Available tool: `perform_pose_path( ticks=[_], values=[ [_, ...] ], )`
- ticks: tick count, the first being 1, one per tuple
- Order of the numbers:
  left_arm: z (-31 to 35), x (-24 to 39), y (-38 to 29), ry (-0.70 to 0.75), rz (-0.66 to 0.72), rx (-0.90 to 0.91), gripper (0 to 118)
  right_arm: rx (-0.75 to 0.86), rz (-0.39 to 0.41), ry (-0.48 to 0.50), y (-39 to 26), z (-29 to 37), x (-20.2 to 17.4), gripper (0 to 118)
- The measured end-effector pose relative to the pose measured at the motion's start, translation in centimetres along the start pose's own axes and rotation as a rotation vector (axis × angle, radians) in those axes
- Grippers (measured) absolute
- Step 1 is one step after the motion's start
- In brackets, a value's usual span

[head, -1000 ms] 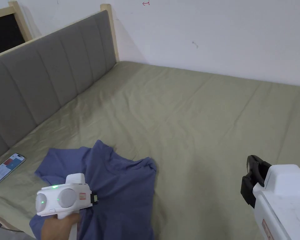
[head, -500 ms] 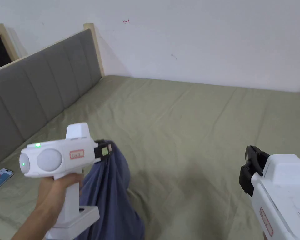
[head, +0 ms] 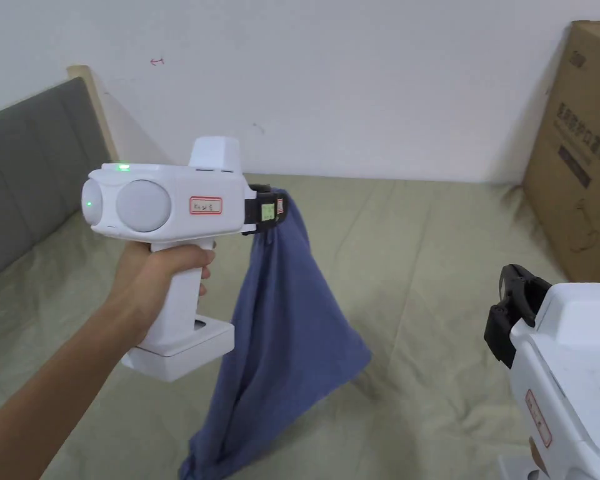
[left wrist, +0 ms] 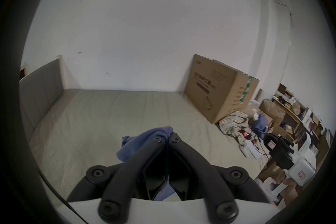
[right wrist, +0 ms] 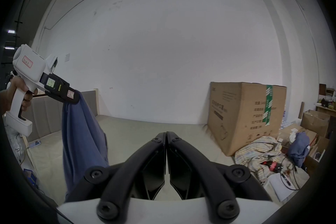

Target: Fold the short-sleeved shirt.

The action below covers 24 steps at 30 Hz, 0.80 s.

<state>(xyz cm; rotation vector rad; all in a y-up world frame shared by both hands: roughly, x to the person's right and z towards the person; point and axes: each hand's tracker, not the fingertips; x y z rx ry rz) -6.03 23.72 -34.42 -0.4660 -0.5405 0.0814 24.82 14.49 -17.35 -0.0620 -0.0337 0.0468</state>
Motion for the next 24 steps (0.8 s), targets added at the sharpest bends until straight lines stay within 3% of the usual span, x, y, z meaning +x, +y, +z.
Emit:
perform_pose_path(
  ticks=[12, 20, 24],
  values=[
    [-7.4, 8.8, -3.6, -0.303, -0.113, -0.163, 0, -0.02, 0.011, -0.147, -0.6, 2.6, 6.2, 0],
    [-12.6, 9.3, -13.3, -0.204, -0.19, -0.417, 0, -0.059, 0.009, -0.162, -2.0, 2.2, 6.8, 0],
    [-15.3, 7.8, -18.4, -0.14, -0.163, -0.55, 0, -0.08, 0.003, -0.149, -2.8, 1.7, 6.5, 0]
  ],
)
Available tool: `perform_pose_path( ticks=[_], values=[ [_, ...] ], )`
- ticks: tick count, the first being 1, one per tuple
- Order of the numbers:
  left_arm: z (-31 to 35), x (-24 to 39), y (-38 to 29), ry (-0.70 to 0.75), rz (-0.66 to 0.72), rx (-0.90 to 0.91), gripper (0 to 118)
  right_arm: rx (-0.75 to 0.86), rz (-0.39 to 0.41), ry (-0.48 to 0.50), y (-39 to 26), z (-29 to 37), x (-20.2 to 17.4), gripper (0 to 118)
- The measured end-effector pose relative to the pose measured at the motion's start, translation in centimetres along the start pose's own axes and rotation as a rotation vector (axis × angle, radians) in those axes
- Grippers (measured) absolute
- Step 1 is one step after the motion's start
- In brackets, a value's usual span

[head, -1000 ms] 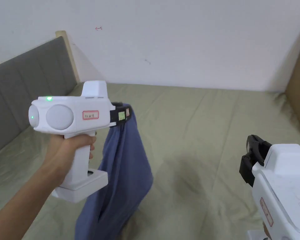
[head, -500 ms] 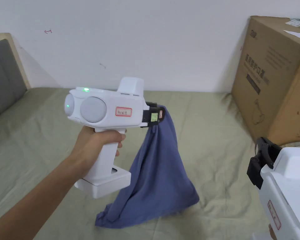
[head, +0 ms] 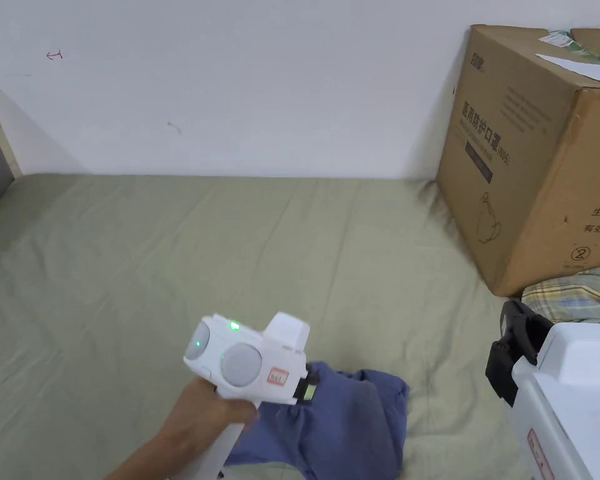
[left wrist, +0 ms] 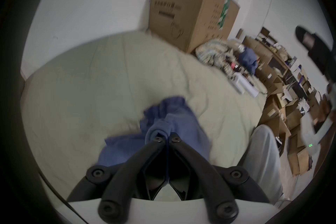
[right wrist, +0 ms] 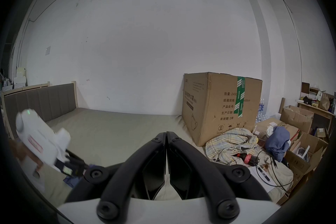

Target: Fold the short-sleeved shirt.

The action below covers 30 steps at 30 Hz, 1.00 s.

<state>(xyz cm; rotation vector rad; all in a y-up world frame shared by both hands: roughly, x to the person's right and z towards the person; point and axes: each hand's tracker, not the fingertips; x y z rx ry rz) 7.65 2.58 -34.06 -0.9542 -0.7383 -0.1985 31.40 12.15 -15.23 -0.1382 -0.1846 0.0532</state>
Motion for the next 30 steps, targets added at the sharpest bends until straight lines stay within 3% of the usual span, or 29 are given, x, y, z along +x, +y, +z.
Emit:
perform_pose_path(
  ticks=[6, 11, 12, 14, 15, 16, 17, 18, 22, 26, 30],
  values=[
    [-6.3, -1.4, -4.2, 0.125, 0.06, -0.161, 0, -0.026, -0.002, 0.017, -0.8, -0.5, -0.7, 0],
    [-7.6, -1.4, -5.8, 0.167, 0.133, -0.178, 0, -0.043, -0.001, 0.026, -1.2, -0.4, -1.1, 0],
    [-7.1, -1.3, -5.8, 0.164, 0.152, -0.147, 6, -0.044, 0.001, 0.028, -1.2, -0.3, -1.2, 0],
    [-5.9, -1.4, -5.3, 0.159, 0.179, -0.094, 31, -0.043, 0.006, 0.028, -1.1, -0.2, -1.3, 0],
    [-5.1, -1.3, -5.1, 0.174, 0.194, -0.068, 50, -0.041, 0.007, 0.028, -1.0, 0.0, -1.3, 0],
    [-4.2, -1.2, -5.0, 0.19, 0.213, -0.037, 81, -0.038, 0.007, 0.028, -0.9, 0.1, -1.3, 0],
    [-3.3, -1.6, -4.6, 0.185, 0.232, 0.004, 101, -0.034, 0.005, 0.028, -0.8, 0.1, -1.4, 0],
    [-1.8, -1.4, -4.4, 0.16, 0.245, 0.063, 112, -0.029, 0.005, 0.028, -0.5, 0.2, -1.4, 0],
    [4.6, -0.3, -3.0, 0.146, 0.266, 0.302, 114, -0.006, 0.007, 0.027, 0.3, 0.5, -1.7, 0],
    [10.1, -0.2, -2.2, 0.226, 0.222, 0.552, 112, 0.021, 0.006, 0.025, 1.4, 0.7, -2.0, 0],
    [13.9, -0.4, -2.0, 0.326, 0.194, 0.676, 107, 0.042, 0.001, 0.027, 2.1, 1.0, -2.2, 0]
  ],
)
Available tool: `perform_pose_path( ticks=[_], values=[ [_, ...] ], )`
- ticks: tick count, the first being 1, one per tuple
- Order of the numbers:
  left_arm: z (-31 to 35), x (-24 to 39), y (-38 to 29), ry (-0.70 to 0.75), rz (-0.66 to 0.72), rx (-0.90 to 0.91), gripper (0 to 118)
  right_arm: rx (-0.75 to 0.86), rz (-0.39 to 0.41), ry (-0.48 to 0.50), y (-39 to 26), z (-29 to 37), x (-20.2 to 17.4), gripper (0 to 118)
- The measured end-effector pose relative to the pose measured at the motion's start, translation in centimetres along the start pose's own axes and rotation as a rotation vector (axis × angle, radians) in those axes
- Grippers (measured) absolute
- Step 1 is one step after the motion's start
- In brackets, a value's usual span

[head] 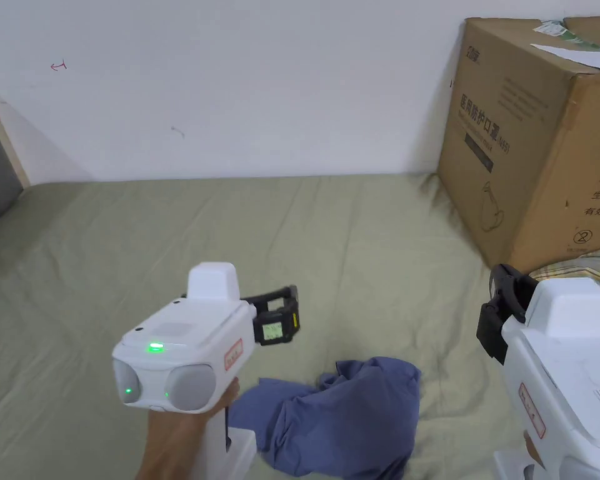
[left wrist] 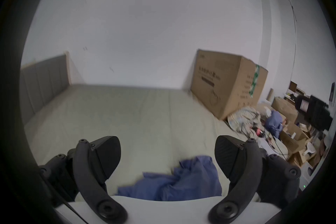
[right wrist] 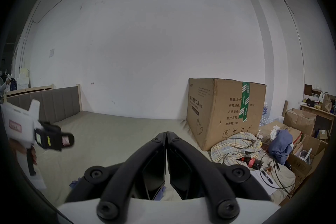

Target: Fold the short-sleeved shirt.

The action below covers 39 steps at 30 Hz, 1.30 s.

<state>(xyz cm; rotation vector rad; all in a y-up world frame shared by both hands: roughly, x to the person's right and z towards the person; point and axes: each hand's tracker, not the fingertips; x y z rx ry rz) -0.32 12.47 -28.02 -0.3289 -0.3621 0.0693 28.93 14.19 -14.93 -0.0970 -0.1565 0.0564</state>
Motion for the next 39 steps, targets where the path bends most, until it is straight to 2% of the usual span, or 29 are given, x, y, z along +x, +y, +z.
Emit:
perform_pose_path(
  ticks=[6, 7, 11, 12, 13, 14, 16, 22, 26, 32, 38, 39],
  values=[
    [2.6, -2.8, 1.2, 0.116, -0.043, 0.193, 103, 0.025, -0.002, 0.005, 0.7, 0.4, -0.5, 0],
    [3.5, -2.3, 1.5, 0.131, -0.053, 0.217, 97, 0.026, -0.002, 0.006, 0.8, 0.4, -0.6, 0],
    [4.3, -3.1, 1.2, 0.168, -0.086, 0.246, 61, 0.036, 0.0, 0.011, 1.0, 0.4, -0.8, 0],
    [4.4, -3.3, 1.0, 0.168, -0.084, 0.249, 47, 0.037, 0.001, 0.011, 1.1, 0.4, -0.9, 0],
    [4.4, -3.5, 1.0, 0.172, -0.081, 0.248, 24, 0.038, 0.001, 0.013, 1.1, 0.4, -0.9, 0],
    [4.3, -3.8, 1.0, 0.17, -0.071, 0.239, 11, 0.039, -0.001, 0.014, 1.1, 0.3, -0.9, 0],
    [4.2, -4.1, 0.8, 0.155, -0.064, 0.215, 1, 0.04, -0.003, 0.016, 1.2, 0.3, -0.9, 0],
    [3.4, -4.7, 0.1, 0.152, -0.062, 0.155, 0, 0.042, 0.001, 0.019, 1.2, 0.2, -0.9, 0],
    [1.2, -5.8, -1.3, 0.149, -0.031, -0.026, 0, 0.034, -0.005, 0.02, 0.8, 0.0, -0.8, 0],
    [-2.8, -8.3, -7.0, 0.139, 0.002, -0.306, 0, -0.002, -0.008, 0.02, -0.4, -1.0, -0.7, 0],
    [-6.1, -10.7, -12.7, 0.168, 0.133, -0.483, 0, -0.046, -0.004, 0.029, -1.8, -2.3, -0.6, 0],
    [-6.1, -10.5, -13.0, 0.177, 0.151, -0.514, 6, -0.053, -0.001, 0.029, -2.0, -2.6, -0.5, 0]
  ],
)
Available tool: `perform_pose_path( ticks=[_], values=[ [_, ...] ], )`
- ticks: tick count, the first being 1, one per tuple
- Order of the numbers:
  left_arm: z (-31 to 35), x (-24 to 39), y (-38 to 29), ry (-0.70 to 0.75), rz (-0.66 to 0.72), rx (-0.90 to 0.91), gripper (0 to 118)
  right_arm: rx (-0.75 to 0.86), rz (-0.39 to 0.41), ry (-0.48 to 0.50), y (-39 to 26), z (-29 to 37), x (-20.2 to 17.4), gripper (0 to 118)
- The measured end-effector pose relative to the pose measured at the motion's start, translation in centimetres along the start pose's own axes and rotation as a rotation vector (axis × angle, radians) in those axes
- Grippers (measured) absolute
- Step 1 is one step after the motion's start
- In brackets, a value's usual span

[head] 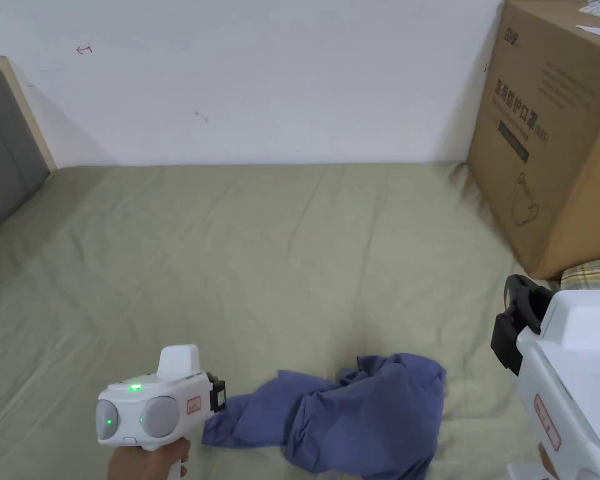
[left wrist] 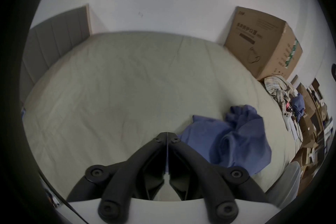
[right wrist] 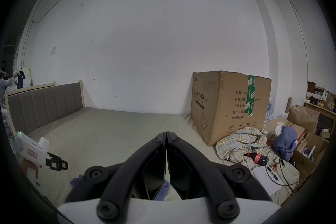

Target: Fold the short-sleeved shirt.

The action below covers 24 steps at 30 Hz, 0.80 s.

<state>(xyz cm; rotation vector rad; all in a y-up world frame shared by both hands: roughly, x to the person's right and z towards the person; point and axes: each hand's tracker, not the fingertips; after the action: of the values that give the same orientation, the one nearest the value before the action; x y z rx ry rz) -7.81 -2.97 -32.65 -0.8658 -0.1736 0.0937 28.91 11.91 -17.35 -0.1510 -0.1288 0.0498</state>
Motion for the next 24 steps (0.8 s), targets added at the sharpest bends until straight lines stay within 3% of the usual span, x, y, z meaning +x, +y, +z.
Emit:
perform_pose_path(
  ticks=[2, 4, 5, 6, 9, 11, 12, 13, 14, 17, 18, 19, 21, 23, 24],
  values=[
    [-1.3, -0.4, -0.4, 0.0, 0.013, -0.064, 34, -0.014, 0.004, -0.001, -0.4, -0.5, 0.1, 0],
    [-3.5, -1.1, -0.5, 0.02, 0.019, -0.12, 83, -0.03, 0.004, -0.003, -0.8, -1.0, 0.2, 0],
    [-4.2, -1.2, -0.7, 0.025, 0.014, -0.134, 97, -0.04, 0.004, -0.004, -1.0, -1.4, 0.3, 0],
    [-4.6, -1.2, -0.8, 0.027, 0.014, -0.128, 102, -0.046, 0.004, -0.005, -1.2, -1.6, 0.4, 0],
    [-6.5, -1.2, -1.3, 0.077, -0.016, -0.177, 102, -0.07, 0.005, -0.008, -1.8, -2.4, 0.6, 0],
    [-7.5, -1.2, -1.5, 0.103, -0.023, -0.209, 100, -0.083, 0.003, -0.01, -2.1, -2.7, 0.7, 0],
    [-8.2, -1.1, -1.8, 0.102, -0.023, -0.219, 93, -0.089, 0.003, -0.01, -2.3, -3.0, 0.8, 0],
    [-8.5, -1.1, -2.0, 0.1, -0.023, -0.224, 73, -0.093, 0.005, -0.01, -2.4, -3.1, 0.8, 0],
    [-8.9, -1.1, -2.2, 0.09, -0.023, -0.239, 62, -0.099, 0.009, -0.011, -2.6, -3.3, 0.9, 0],
    [-8.8, -0.5, -2.7, 0.105, -0.042, -0.234, 56, -0.118, 0.011, -0.008, -3.0, -4.1, 1.1, 0],
    [-8.7, -0.4, -2.6, 0.111, -0.038, -0.236, 46, -0.123, 0.008, -0.008, -3.2, -4.3, 1.1, 0],
    [-8.4, -0.2, -2.5, 0.104, -0.041, -0.229, 28, -0.129, 0.0, -0.007, -3.4, -4.6, 1.2, 0],
    [-7.3, 0.4, -2.5, 0.082, -0.076, -0.208, 9, -0.163, -0.014, 0.003, -3.9, -5.8, 1.4, 1],
    [-7.0, 0.5, -2.5, 0.062, -0.081, -0.207, 4, -0.231, -0.008, 0.017, -4.6, -7.4, 1.5, 3],
    [-6.5, 0.4, -2.2, 0.056, -0.078, -0.186, 3, -0.267, -0.003, 0.029, -5.0, -8.5, 1.6, 10]
  ],
)
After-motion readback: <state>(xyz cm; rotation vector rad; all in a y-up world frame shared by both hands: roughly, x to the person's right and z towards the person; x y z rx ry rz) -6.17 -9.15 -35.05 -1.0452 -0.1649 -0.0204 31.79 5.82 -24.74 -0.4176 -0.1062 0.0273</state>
